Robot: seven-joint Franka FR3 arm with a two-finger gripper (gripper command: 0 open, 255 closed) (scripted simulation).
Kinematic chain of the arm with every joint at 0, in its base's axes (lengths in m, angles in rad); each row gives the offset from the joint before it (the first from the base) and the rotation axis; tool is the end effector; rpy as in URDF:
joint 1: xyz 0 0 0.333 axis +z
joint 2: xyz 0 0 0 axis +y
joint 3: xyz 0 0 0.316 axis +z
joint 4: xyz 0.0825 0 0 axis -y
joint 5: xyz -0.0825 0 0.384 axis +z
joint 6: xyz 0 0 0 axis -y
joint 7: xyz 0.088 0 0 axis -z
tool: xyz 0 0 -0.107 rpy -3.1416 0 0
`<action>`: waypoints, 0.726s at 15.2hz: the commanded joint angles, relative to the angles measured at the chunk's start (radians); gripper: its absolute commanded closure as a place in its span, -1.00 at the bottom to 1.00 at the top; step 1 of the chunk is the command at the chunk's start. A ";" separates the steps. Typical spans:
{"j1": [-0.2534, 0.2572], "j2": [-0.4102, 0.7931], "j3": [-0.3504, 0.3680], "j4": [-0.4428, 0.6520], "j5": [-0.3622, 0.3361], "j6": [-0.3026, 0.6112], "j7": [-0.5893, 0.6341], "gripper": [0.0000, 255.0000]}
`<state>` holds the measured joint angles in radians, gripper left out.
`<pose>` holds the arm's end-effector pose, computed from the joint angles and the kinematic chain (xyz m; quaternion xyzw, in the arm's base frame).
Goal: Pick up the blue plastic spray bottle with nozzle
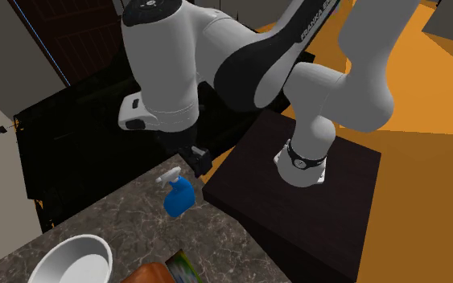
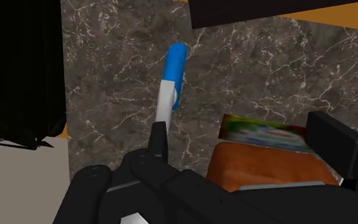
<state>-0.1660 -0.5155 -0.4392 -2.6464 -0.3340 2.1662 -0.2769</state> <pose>0.3104 -0.2225 0.3926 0.9984 -0.0449 -0.0070 0.0326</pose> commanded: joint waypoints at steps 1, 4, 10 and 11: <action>-0.015 0.054 -0.047 -0.009 -0.016 0.065 -0.035 -1.00; -0.017 0.164 -0.114 0.007 -0.010 0.157 -0.088 -1.00; -0.007 0.250 -0.147 -0.015 0.006 0.262 -0.108 -1.00; -0.005 0.264 -0.151 -0.019 0.009 0.280 -0.110 -1.00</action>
<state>-0.1743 -0.2680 -0.5855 -2.6629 -0.3298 2.4271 -0.3838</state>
